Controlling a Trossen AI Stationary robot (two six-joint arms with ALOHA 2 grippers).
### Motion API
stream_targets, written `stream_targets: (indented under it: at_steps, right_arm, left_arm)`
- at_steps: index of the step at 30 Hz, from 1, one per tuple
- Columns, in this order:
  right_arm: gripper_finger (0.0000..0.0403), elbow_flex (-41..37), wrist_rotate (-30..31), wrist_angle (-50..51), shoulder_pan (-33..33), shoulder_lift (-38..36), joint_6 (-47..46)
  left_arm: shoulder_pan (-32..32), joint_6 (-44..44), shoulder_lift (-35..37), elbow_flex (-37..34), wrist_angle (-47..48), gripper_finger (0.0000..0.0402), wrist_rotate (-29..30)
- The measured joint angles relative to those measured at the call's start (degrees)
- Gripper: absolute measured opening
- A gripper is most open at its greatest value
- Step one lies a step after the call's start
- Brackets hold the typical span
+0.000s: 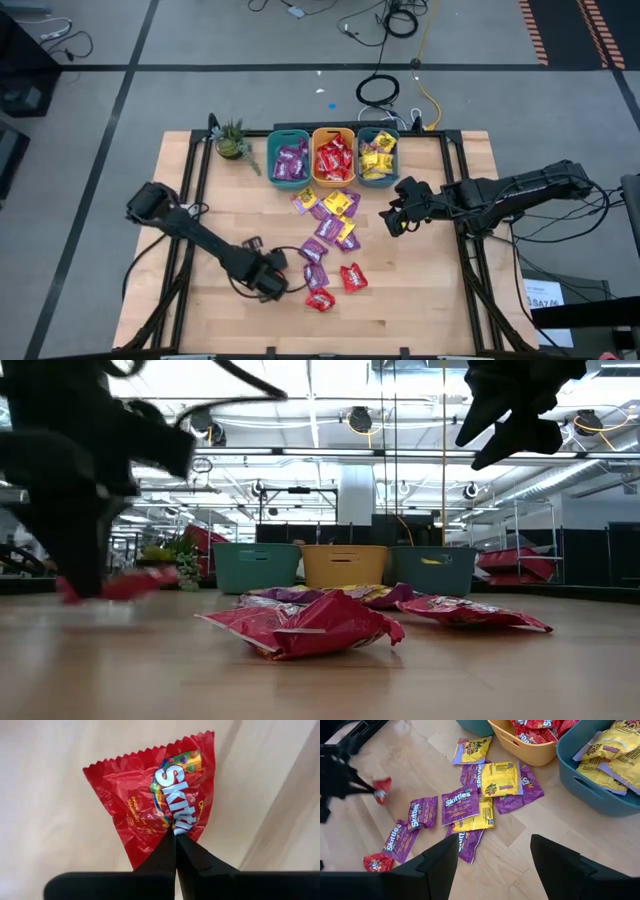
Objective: Sort candy
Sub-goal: Put the red candy into the yellow bin
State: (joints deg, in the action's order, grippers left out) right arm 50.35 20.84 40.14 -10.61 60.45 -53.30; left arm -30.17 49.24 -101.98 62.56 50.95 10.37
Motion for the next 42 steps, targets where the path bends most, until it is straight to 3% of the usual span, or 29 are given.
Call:
stream_targets:
  at_steps: [3,9,12,17,21,27,36,42]
  right_arm:
    - [0.0238,0.0,-0.2,0.0,0.0,0.0,0.1]
    - [0.0238,0.0,-0.1,0.0,0.0,0.0,0.4]
    - [0.0238,0.0,0.1,0.0,0.0,0.0,1.1]
    - [0.0238,0.0,1.7,0.0,0.0,0.0,1.0]
    - [0.0238,0.0,4.2,-0.1,0.1,0.0,-0.6]
    - [0.0238,0.0,6.3,-0.2,0.1,0.0,-2.6]
    - [0.0238,0.0,6.4,-0.2,0.9,0.0,-8.9]
    - [0.0238,0.0,6.4,-0.2,0.9,0.0,-11.5]
  left_arm:
    - [0.1,-2.0,4.0,0.1,8.0,0.0004,0.5]
    - [6.1,-3.2,13.1,0.2,11.0,0.0003,6.4]
    - [13.8,-6.0,17.4,0.2,6.9,0.0003,8.9]
    - [29.0,-23.6,19.4,0.5,-9.5,0.0002,6.0]
    - [39.9,-36.7,15.0,4.7,-17.3,0.0002,0.9]
    - [50.5,-48.2,2.4,17.2,-17.2,0.0002,-2.3]
    - [56.2,-54.5,-11.8,35.2,-13.9,0.0079,-4.1]
    - [57.2,-56.3,-15.2,40.8,-11.4,0.0125,-5.8]
